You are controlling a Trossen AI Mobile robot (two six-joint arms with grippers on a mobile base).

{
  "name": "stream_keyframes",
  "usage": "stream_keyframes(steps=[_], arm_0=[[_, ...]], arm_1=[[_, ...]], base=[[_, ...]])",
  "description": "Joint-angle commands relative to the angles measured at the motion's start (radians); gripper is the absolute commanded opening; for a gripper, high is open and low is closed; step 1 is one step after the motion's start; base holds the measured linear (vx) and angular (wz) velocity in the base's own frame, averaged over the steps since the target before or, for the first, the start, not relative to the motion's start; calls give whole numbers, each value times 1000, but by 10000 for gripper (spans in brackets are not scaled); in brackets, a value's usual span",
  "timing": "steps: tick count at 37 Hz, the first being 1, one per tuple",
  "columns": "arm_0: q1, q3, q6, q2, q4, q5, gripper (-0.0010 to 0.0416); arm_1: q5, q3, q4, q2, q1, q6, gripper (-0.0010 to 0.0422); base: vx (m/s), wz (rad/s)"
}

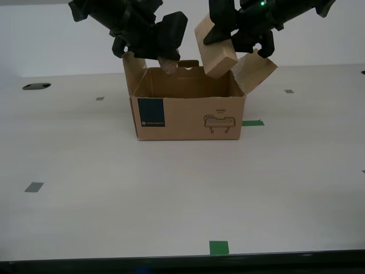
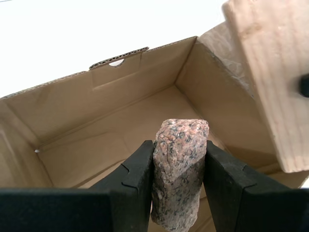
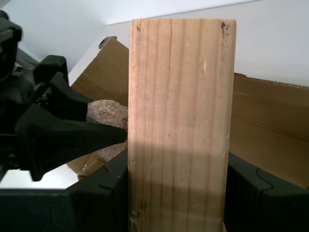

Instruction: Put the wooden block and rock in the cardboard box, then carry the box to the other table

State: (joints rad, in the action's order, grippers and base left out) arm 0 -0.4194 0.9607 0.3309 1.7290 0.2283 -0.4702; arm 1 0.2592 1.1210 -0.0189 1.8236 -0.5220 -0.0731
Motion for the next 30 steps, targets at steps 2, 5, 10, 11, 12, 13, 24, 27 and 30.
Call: stream_keyframes(steps=[2,5,10,11,12,13,24,27,30], arm_0=[[-1,1,4,0,6,0,0],[-1,1,5,0,6,1,0],[-1,1,5,0,6,10,0],[-1,1,5,0,6,18,0],[-1,1,5,0,6,25,0],[-1,1,5,0,6,28,0],[-1,1,3,0,6,28,1],[-1,1,3,0,6,29,3],[-1,1,3,0,6,29,7]], arm_1=[[3,1,3,-2,-1,1,0],[4,1,8,-3,-3,0,0],[4,1,10,-3,-3,1,0],[4,1,10,-3,-3,1,0],[4,1,10,-3,-3,1,0],[4,1,11,-3,-3,1,0],[4,1,13,-3,-3,2,0],[4,1,15,-3,-3,3,0],[4,1,19,-3,-3,3,0]], base=[[0,0],[0,0],[0,0],[0,0],[0,0],[0,0],[0,0],[0,0],[0,0]])
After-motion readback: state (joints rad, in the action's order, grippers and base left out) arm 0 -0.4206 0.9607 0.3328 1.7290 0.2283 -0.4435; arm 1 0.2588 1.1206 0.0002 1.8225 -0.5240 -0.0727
